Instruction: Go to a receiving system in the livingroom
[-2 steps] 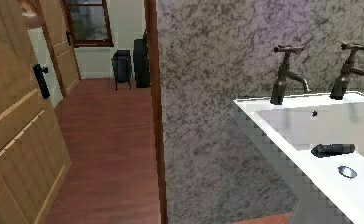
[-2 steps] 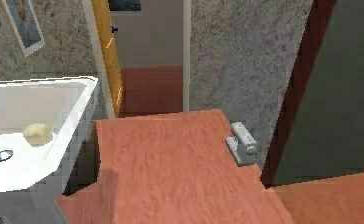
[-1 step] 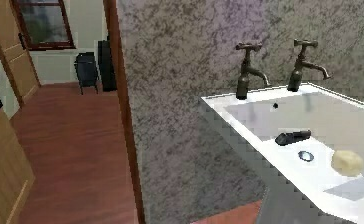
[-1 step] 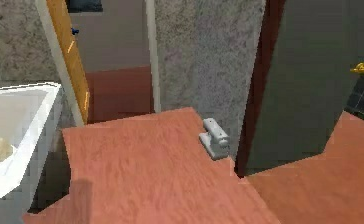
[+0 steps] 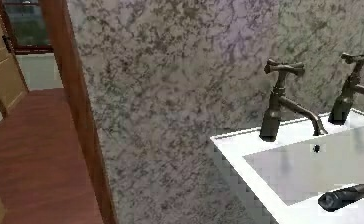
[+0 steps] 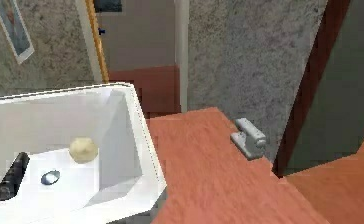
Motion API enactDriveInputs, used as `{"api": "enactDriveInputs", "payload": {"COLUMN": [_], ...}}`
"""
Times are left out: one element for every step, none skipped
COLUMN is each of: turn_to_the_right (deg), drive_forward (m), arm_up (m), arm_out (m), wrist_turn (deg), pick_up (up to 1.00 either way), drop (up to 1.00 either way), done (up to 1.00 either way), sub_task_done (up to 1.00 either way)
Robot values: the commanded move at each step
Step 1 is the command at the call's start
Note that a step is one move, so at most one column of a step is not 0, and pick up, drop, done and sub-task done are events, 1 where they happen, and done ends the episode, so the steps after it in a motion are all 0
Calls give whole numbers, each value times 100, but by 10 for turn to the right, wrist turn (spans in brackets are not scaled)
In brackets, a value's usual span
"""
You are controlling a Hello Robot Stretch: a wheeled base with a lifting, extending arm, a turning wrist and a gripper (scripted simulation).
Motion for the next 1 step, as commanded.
{"api": "enactDriveInputs", "payload": {"turn_to_the_right": [-450], "drive_forward": [0], "arm_up": [0], "arm_out": [0], "wrist_turn": [0], "pick_up": [0], "drop": [0], "done": [0], "sub_task_done": [0]}}
